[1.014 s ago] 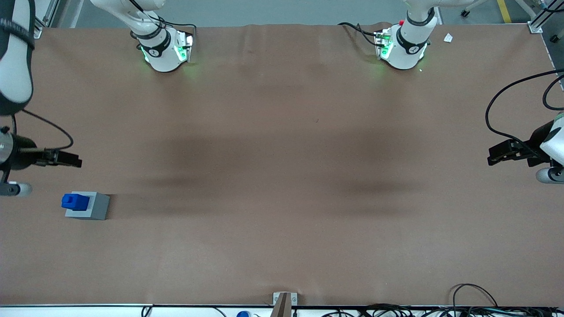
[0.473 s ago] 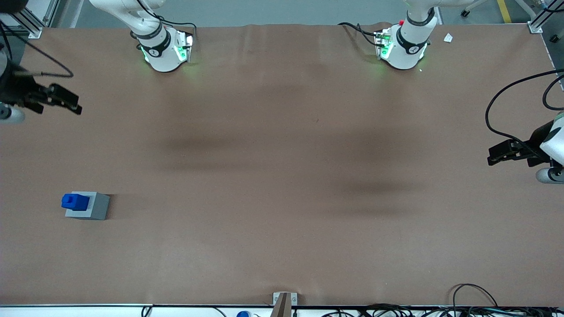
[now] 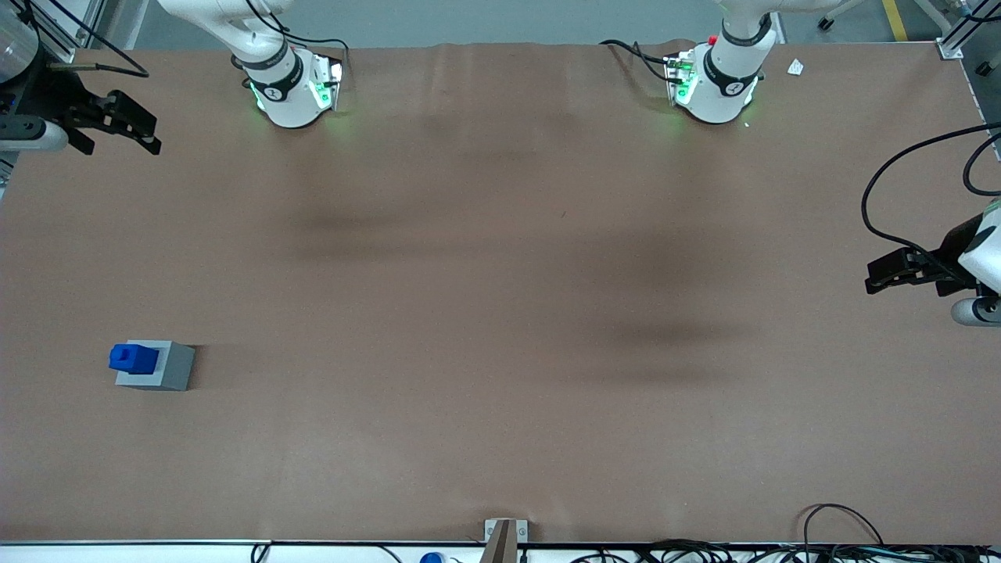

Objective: Insert blue part into gray base with right arm

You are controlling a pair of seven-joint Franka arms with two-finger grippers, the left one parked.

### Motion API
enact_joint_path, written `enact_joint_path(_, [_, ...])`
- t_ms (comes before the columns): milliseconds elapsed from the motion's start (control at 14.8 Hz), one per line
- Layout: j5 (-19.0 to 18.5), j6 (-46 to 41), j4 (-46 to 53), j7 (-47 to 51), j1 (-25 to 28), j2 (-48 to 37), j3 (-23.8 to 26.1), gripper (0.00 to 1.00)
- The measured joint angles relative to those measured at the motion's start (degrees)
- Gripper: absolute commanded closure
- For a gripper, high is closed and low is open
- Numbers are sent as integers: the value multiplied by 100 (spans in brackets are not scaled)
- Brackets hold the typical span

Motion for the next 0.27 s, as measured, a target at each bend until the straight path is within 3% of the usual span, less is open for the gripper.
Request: enact_joint_path(270, [0, 59, 3, -3, 2, -58, 6, 0])
